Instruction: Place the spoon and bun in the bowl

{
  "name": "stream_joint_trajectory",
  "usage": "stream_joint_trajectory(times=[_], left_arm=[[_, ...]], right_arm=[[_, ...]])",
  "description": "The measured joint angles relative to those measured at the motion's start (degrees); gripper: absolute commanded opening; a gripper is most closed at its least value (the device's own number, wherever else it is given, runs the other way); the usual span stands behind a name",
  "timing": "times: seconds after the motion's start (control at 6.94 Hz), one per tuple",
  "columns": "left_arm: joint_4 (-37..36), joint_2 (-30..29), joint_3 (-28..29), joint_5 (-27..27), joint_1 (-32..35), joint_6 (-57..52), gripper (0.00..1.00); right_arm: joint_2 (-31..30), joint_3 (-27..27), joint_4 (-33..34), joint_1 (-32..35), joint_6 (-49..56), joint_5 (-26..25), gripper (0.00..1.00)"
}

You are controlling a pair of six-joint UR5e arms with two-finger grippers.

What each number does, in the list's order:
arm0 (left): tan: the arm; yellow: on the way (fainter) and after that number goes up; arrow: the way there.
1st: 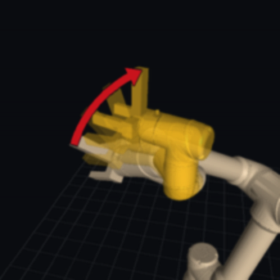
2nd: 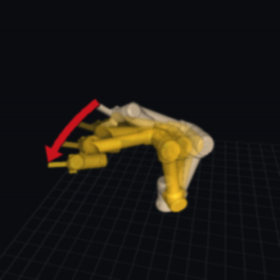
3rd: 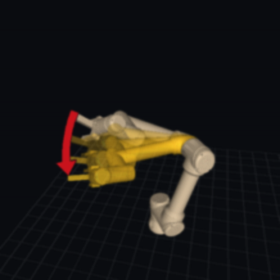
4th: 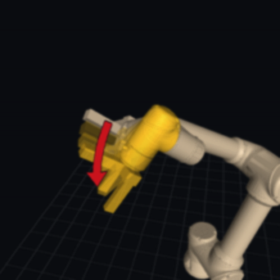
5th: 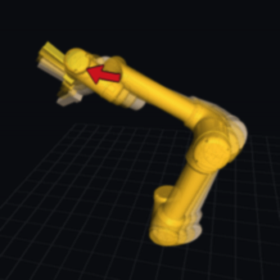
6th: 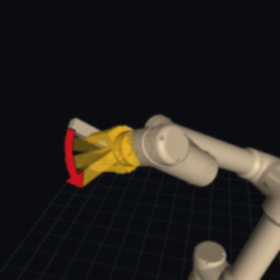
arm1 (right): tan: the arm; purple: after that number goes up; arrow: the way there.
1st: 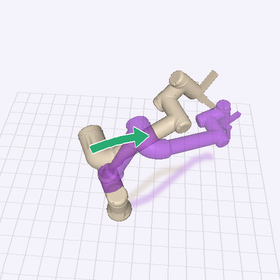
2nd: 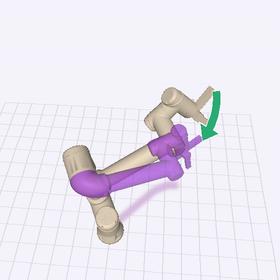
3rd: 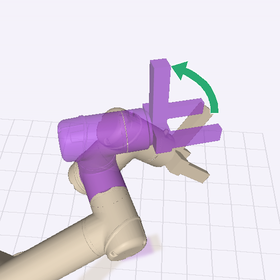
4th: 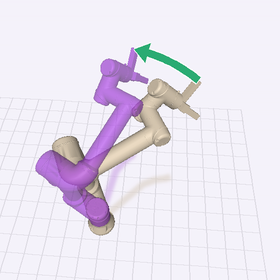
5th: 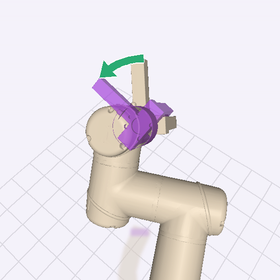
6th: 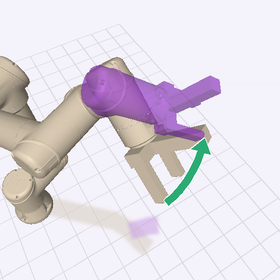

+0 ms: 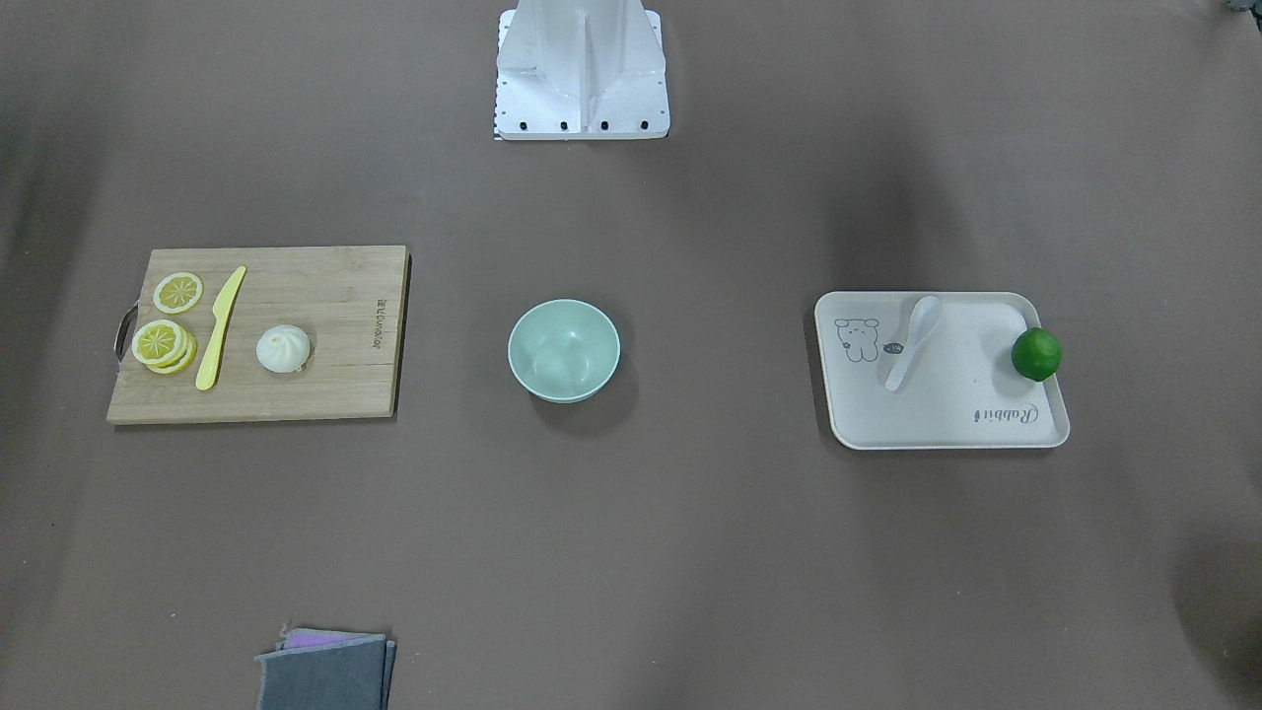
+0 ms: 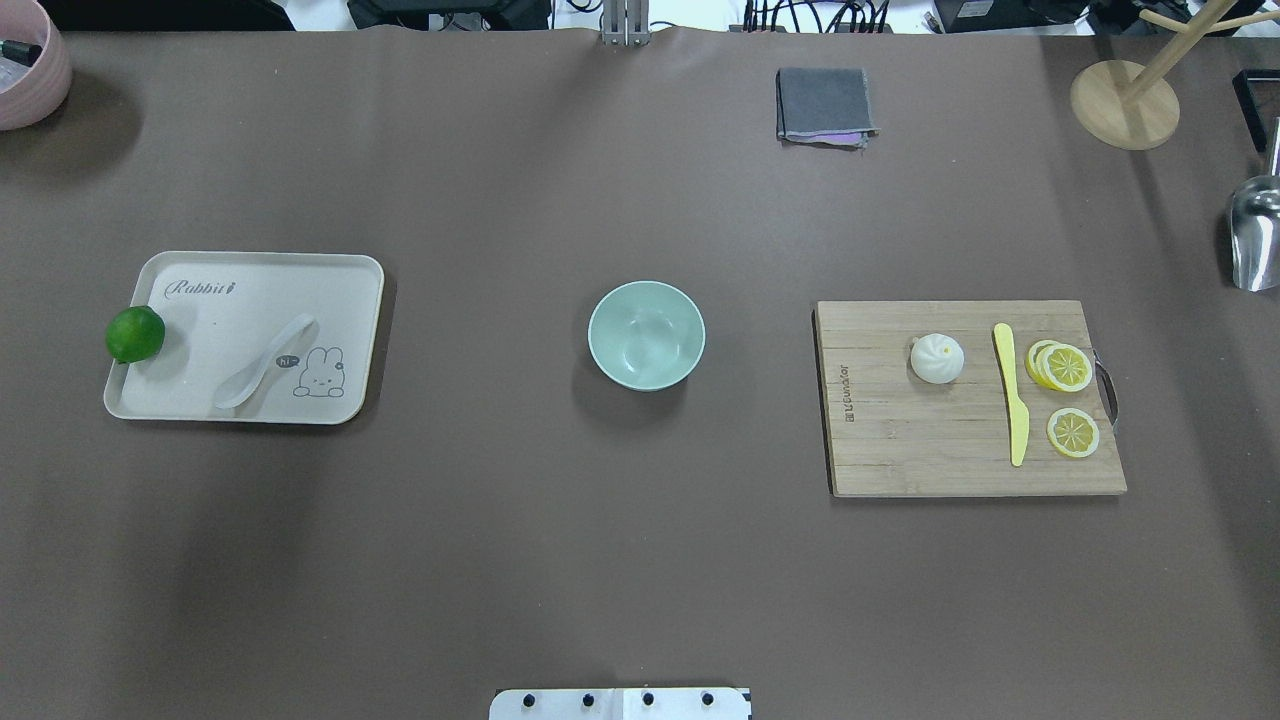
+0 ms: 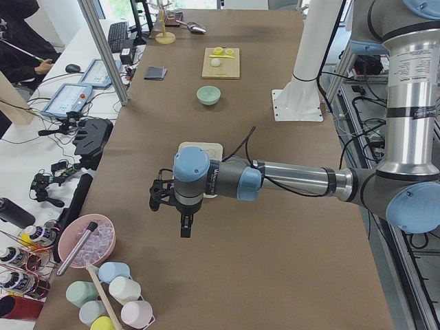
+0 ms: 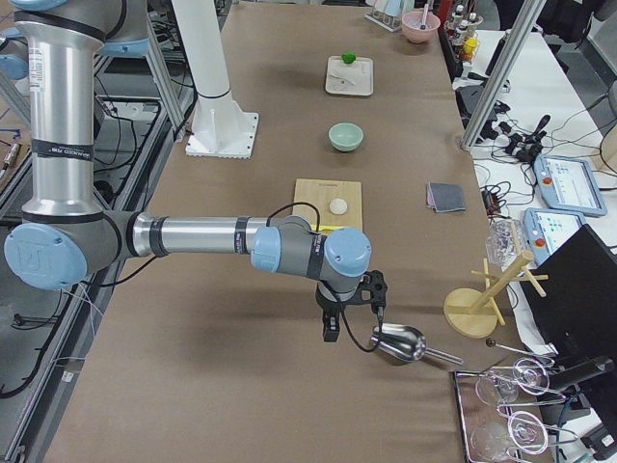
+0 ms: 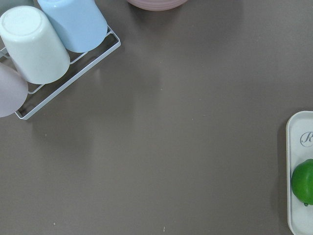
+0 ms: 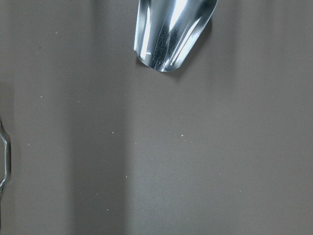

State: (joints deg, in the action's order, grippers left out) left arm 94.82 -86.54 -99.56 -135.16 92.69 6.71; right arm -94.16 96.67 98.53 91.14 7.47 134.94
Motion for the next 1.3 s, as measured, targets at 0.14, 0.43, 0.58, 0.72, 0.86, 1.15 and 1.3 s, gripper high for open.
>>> stream_joint_trajectory(times=[0.14,0.43,0.58,0.72,0.86,1.15,1.3], left_arm=[[0.01,-0.01,-0.31,0.01,-0.02,-0.02,0.98],[0.01,0.31,-0.55,0.3,-0.05,-0.05,0.98],[0.03,0.57,-0.53,0.38,-0.05,-0.18,0.98],[0.11,0.74,-0.49,0.39,-0.05,-0.38,0.98],[0.2,0.83,-0.43,0.29,0.0,-0.56,0.98],[0.25,0.89,-0.17,0.03,0.17,-0.61,0.98],[0.19,0.88,-0.27,0.04,0.2,-0.4,0.98]], right_arm=[[-0.06,0.03,-0.02,0.0,0.0,0.0,1.0],[-0.13,0.14,-0.14,0.0,0.0,-0.1,1.0],[-0.14,0.19,-0.16,0.0,0.0,-0.11,1.0],[-0.14,0.23,-0.17,0.0,-0.02,-0.12,1.0],[-0.17,0.24,-0.18,0.0,-0.16,-0.1,1.0],[-0.31,0.55,-0.18,0.0,-0.46,0.02,1.0],[-0.31,0.69,-0.18,0.0,-0.55,0.2,1.0]])
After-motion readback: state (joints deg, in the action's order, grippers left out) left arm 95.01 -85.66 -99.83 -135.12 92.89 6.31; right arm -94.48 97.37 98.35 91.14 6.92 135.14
